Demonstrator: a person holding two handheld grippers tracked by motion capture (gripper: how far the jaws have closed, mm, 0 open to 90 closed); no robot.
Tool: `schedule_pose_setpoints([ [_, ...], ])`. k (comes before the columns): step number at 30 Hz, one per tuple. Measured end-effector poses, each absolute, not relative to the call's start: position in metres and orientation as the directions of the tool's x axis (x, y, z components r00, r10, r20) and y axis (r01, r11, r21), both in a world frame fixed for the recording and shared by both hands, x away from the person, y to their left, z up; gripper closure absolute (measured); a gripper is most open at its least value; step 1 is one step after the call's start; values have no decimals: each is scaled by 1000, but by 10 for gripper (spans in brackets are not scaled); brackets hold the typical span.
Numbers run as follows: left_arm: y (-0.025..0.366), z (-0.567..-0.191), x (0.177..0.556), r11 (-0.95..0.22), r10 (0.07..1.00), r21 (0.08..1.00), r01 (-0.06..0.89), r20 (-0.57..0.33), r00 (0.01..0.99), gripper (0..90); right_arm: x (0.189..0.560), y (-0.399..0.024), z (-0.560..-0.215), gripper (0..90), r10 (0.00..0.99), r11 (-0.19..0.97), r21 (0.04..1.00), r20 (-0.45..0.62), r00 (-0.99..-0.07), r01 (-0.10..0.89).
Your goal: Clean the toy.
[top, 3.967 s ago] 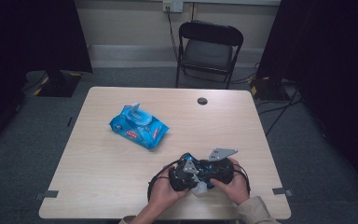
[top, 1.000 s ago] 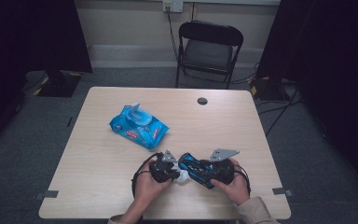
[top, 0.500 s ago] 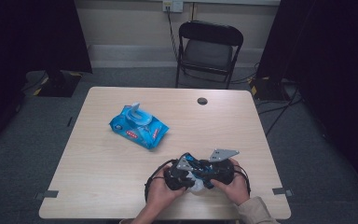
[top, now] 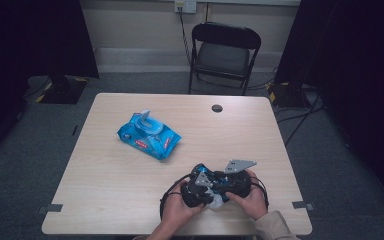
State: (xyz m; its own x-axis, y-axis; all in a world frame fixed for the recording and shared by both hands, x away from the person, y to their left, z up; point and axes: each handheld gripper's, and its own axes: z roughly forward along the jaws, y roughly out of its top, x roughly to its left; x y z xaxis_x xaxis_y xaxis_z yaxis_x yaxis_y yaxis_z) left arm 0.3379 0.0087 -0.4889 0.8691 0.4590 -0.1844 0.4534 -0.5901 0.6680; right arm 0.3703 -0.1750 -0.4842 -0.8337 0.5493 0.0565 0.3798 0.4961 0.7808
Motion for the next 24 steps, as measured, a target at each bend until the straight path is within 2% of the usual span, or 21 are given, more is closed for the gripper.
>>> schedule_pose_setpoints([
  [5, 1, -489, 335, -592, 433, 668, 452, -209, 877, 877, 370, -175, -484, 512, 549, 498, 780, 56, -834, 379],
  [18, -12, -490, 329, -607, 404, 669, 429, -205, 892, 878, 370, -175, -484, 512, 548, 497, 781, 55, -835, 377],
  [24, -19, -490, 324, -614, 360, 674, 410, -223, 906, 877, 370, -175, -485, 512, 546, 494, 783, 58, -836, 377],
])
